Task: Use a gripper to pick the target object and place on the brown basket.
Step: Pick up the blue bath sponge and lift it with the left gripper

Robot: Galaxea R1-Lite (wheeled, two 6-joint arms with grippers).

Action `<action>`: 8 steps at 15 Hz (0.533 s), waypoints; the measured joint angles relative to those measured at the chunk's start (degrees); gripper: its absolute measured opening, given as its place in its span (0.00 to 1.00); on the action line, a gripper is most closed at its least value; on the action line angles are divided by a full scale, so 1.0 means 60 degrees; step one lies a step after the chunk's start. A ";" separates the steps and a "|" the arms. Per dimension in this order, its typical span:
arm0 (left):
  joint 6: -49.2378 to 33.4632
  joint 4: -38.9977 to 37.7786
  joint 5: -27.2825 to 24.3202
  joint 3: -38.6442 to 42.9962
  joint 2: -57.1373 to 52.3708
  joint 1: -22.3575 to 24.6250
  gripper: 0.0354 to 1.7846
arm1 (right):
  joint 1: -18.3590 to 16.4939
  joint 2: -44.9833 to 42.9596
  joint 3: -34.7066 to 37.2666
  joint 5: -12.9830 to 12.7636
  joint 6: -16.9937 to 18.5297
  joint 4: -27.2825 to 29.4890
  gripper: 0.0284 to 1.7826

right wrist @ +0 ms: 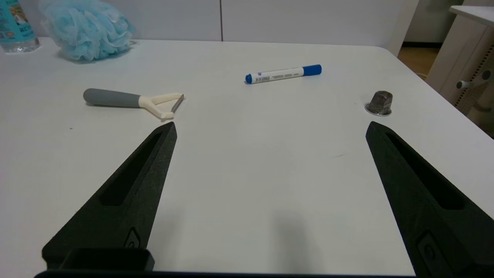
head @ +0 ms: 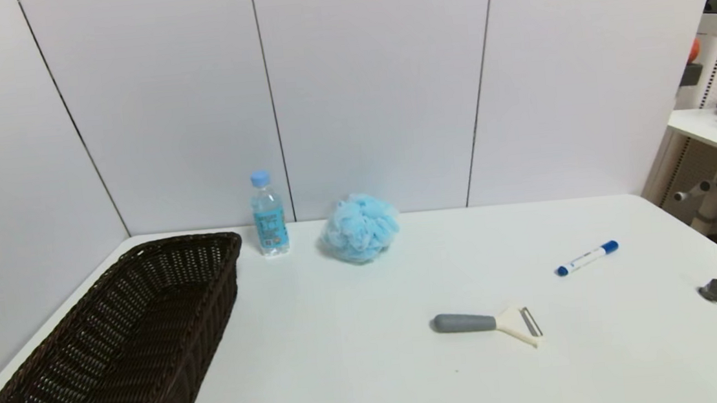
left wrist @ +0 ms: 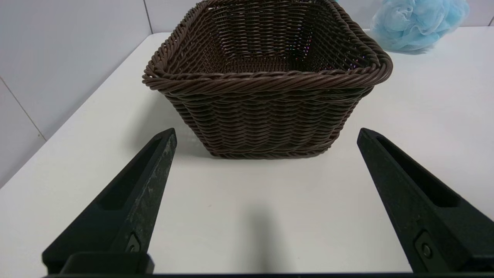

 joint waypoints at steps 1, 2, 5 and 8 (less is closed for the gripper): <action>0.0000 -0.0075 0.0012 -0.0106 0.0211 0.0000 0.94 | 0.0000 0.0000 0.0000 -0.0002 0.0000 0.0000 0.95; 0.0018 -0.0181 0.0004 -0.0272 0.0561 0.0000 0.94 | 0.0000 0.0000 0.0000 -0.0002 0.0000 0.0000 0.95; 0.0447 -0.0461 -0.0104 -0.1449 0.2511 -0.0004 0.94 | 0.0000 0.0000 0.0000 -0.0002 -0.0004 0.0000 0.95; 0.1325 -0.0607 -0.0926 -0.3801 0.5283 -0.0016 0.94 | 0.0000 0.0000 0.0000 0.0000 0.0000 0.0004 0.95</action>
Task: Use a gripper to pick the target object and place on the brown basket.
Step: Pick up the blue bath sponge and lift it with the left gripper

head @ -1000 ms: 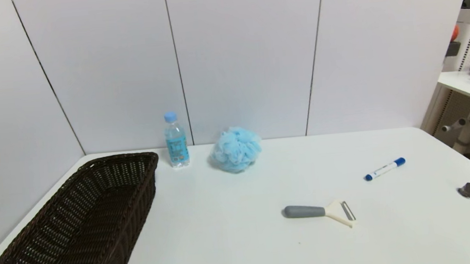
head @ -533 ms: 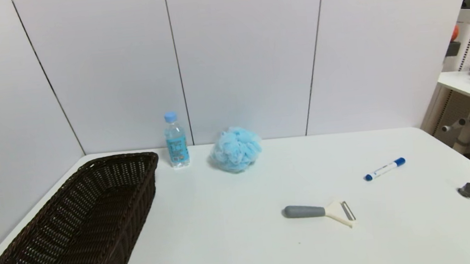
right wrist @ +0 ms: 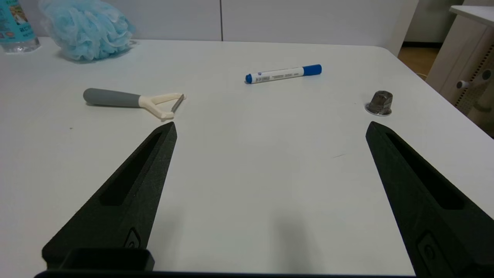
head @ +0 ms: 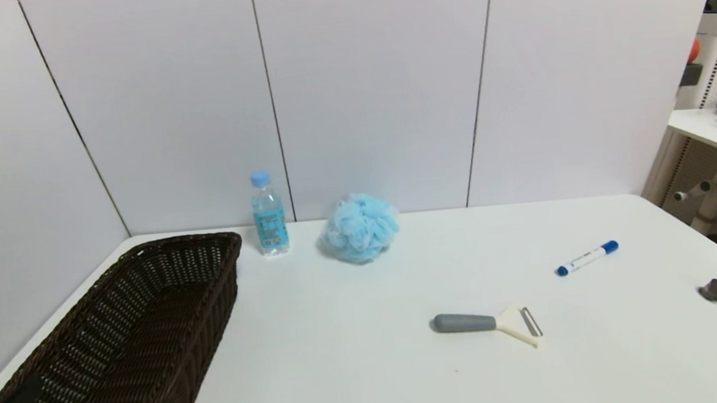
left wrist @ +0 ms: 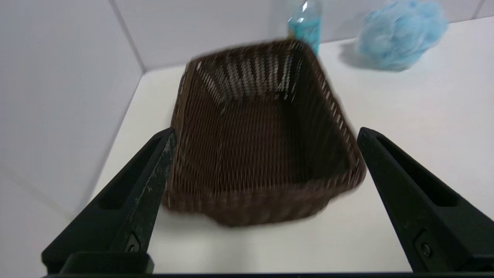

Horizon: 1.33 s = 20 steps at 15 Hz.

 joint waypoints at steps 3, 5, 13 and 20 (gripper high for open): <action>0.1233 -0.0033 -0.1654 -0.2824 0.2948 -0.0266 0.94 | 0.0000 0.0000 0.0000 0.0000 0.0002 -0.0004 0.95; 0.1825 -0.0041 -0.2505 -0.4606 0.4915 -0.1071 0.94 | 0.0000 0.0000 0.0000 -0.0002 0.0000 -0.0004 0.95; 0.2334 0.0835 -0.2979 -1.0106 1.1337 -0.4685 0.94 | 0.0000 0.0000 0.0000 0.0000 0.0000 -0.0004 0.95; 0.2330 0.1061 -0.1024 -1.3194 1.5106 -0.5362 0.94 | 0.0000 0.0000 0.0000 0.0000 0.0000 -0.0004 0.95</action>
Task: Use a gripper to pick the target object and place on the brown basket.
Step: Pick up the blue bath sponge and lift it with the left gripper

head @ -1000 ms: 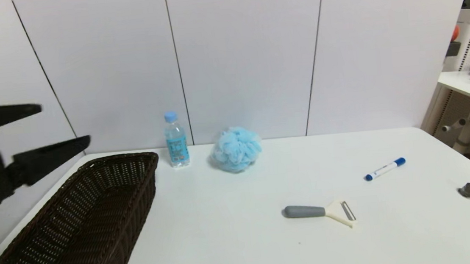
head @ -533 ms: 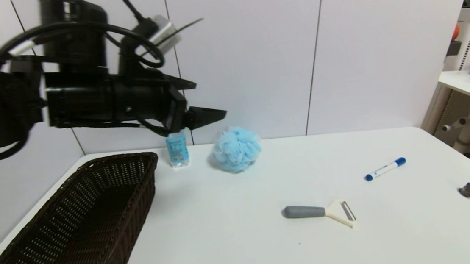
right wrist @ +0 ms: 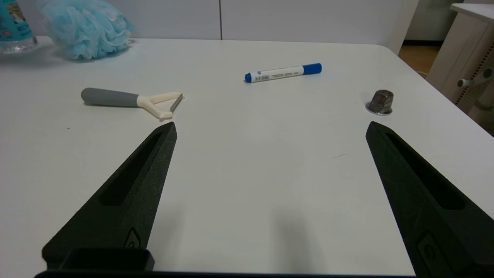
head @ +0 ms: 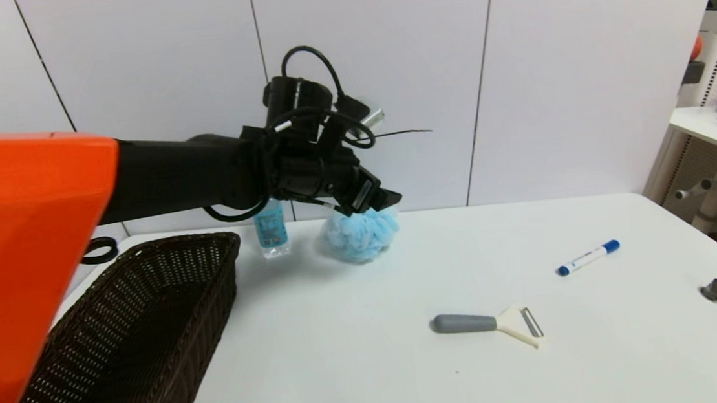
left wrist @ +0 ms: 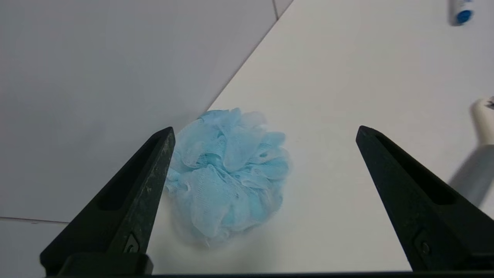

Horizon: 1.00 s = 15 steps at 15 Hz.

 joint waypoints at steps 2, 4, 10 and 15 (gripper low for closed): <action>-0.0041 -0.0014 0.0733 -0.0650 0.0721 0.0083 0.94 | 0.0000 0.0000 0.0000 -0.0002 0.0002 -0.0004 0.95; -0.0055 -0.0014 0.0945 -0.1028 0.1290 0.0195 0.94 | 0.0000 0.0000 0.0000 0.0000 0.0002 0.0004 0.95; -0.0193 0.0008 0.0922 -0.1501 0.2540 0.0528 0.94 | 0.0000 0.0000 0.0000 -0.0002 0.0000 0.0000 0.95; -0.0652 -0.0039 0.0872 -0.1741 0.3228 0.0691 0.94 | 0.0000 0.0000 0.0000 0.0000 0.0000 0.0000 0.95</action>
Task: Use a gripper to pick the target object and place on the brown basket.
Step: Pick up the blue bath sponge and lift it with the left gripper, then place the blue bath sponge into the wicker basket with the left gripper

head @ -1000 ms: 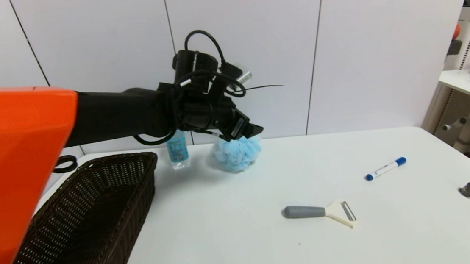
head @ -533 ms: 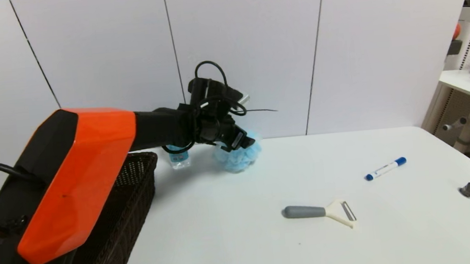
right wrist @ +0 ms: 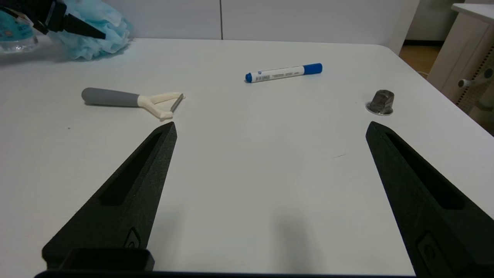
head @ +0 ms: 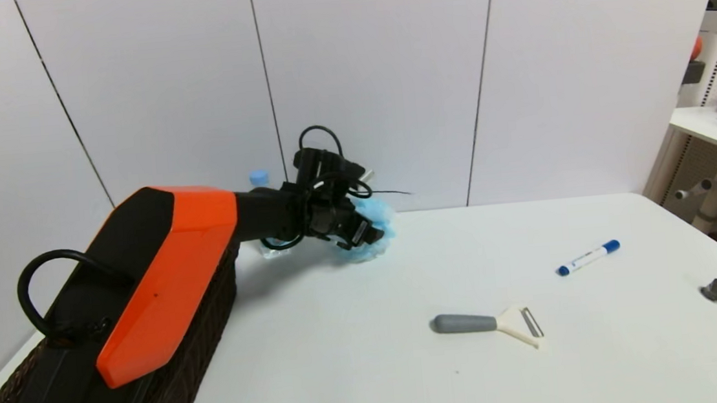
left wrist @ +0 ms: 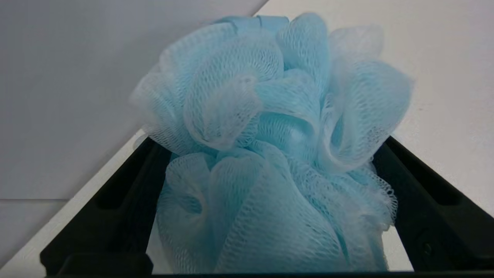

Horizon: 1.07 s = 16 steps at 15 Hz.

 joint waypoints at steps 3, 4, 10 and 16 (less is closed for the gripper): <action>-0.0185 0.0020 -0.0004 -0.0012 0.0148 0.0022 0.94 | 0.0000 0.0000 0.0000 0.0004 0.0000 0.0000 0.95; -0.0221 0.0024 -0.0004 -0.0016 0.0171 0.0022 0.94 | 0.0000 0.0000 0.0000 0.0000 0.0000 -0.0004 0.95; -0.0280 0.0112 -0.0028 0.0018 0.0183 0.0004 0.54 | 0.0000 0.0000 0.0000 0.0000 0.0002 0.0000 0.95; -0.0382 0.0492 -0.1002 0.0053 0.0004 -0.0014 0.39 | 0.0000 0.0000 0.0000 -0.0002 0.0002 0.0000 0.95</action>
